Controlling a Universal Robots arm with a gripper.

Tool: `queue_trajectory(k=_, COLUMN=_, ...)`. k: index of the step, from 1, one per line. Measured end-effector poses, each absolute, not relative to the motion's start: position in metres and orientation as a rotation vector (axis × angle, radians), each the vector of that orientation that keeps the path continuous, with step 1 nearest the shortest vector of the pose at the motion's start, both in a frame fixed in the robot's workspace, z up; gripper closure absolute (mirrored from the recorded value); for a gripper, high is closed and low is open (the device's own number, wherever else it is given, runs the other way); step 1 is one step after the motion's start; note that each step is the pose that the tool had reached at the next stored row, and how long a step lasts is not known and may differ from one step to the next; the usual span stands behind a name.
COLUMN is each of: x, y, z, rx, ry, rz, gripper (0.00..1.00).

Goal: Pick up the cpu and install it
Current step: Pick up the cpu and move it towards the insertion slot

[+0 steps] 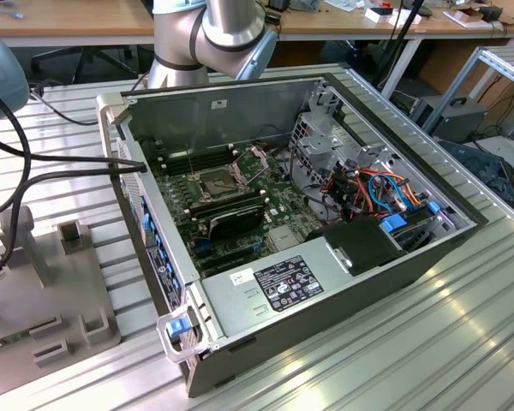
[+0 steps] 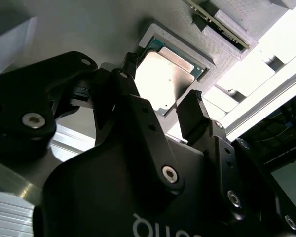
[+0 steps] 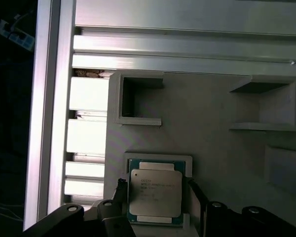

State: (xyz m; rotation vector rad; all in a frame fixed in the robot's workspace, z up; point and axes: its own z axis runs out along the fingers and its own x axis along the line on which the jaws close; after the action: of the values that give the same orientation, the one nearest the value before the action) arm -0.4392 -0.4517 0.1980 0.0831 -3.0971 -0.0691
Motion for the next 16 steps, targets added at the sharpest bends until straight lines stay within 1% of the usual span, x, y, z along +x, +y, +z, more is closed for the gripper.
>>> queue_trajectory(k=16, x=-0.4396, y=-0.4516, z=0.1949, rx=0.083, ry=-3.097, rz=-0.069, gripper=0.40)
